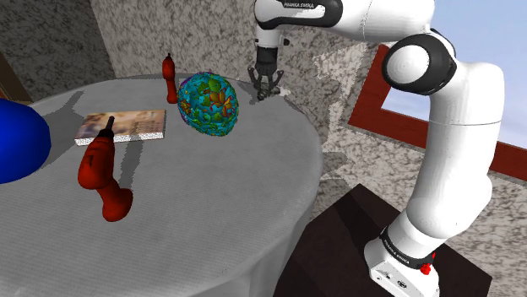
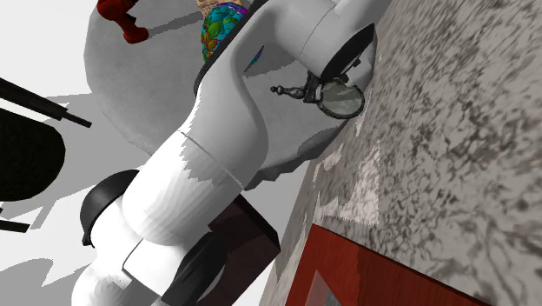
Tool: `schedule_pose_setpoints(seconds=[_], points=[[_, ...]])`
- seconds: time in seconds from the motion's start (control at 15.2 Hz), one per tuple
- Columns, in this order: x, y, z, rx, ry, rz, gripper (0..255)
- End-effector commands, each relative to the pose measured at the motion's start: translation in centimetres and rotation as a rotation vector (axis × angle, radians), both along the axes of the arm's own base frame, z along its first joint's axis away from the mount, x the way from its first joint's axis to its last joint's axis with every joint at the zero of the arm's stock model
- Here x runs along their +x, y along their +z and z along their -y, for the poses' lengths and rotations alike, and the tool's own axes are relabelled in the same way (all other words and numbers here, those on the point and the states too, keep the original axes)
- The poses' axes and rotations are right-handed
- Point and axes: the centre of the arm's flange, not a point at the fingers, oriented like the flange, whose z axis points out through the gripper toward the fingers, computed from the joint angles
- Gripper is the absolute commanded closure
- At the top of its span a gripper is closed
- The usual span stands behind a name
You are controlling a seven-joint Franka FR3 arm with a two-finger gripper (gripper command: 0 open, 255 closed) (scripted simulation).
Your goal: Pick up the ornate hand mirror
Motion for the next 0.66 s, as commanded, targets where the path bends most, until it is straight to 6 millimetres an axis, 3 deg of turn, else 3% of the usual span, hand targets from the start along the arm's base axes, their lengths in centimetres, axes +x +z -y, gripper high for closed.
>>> schedule_pose_setpoints(seconds=[0.0, 0.46, 0.59], points=[[-0.1, 1.2, 0.1, 0.0, 0.0, 0.0, 255], [-0.1, 4.9, 0.1, 0.0, 0.0, 0.0, 255], [-0.1, 4.9, 0.1, 0.0, 0.0, 0.0, 255]])
